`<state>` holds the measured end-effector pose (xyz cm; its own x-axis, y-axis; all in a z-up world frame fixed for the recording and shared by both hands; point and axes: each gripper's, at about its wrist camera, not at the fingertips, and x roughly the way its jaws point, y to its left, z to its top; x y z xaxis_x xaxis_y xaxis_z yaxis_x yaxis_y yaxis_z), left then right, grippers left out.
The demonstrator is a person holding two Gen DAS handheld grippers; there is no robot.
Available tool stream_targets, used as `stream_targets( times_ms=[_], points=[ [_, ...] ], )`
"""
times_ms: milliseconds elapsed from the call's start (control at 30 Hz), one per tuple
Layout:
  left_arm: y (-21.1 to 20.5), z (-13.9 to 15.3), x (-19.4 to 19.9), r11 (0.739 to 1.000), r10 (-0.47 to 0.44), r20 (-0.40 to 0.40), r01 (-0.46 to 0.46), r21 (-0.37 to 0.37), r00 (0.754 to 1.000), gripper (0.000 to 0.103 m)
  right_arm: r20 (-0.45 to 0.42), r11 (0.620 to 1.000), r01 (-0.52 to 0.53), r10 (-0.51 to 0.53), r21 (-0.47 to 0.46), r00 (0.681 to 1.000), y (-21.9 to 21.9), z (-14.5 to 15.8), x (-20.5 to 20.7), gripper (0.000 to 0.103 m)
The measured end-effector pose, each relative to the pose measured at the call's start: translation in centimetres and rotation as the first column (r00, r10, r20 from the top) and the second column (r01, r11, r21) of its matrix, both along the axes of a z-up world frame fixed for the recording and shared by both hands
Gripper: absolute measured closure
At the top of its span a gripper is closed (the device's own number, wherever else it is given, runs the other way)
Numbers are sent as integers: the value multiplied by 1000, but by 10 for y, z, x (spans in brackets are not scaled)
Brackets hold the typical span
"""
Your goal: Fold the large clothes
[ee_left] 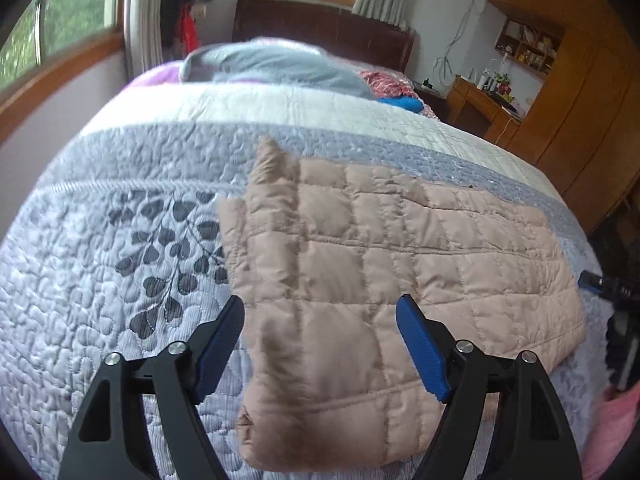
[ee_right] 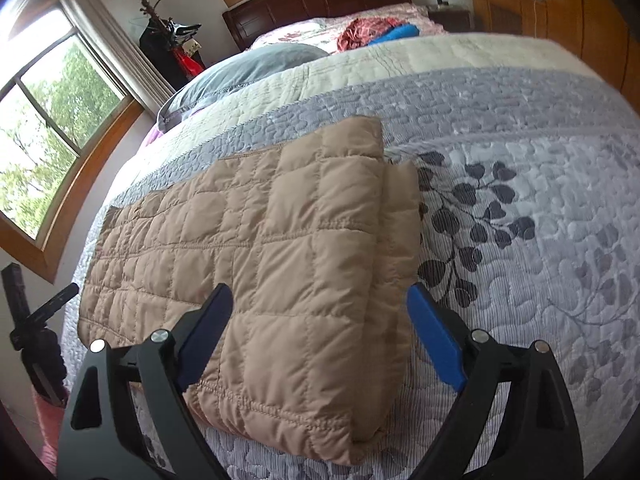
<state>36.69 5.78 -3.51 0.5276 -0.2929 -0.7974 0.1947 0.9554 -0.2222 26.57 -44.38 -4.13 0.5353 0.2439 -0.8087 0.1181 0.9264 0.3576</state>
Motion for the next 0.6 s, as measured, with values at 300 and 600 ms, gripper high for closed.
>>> stream_targets(
  times_ms=[300, 600],
  points=[
    [42, -44, 51, 989, -24, -176, -2, -148, 984, 24, -90, 980, 45, -28, 194, 996, -38, -30, 19, 14],
    [40, -75, 79, 951, -128, -237, 52, -303, 963, 16, -134, 968, 45, -12, 246, 991, -38, -54, 43, 11]
  ],
)
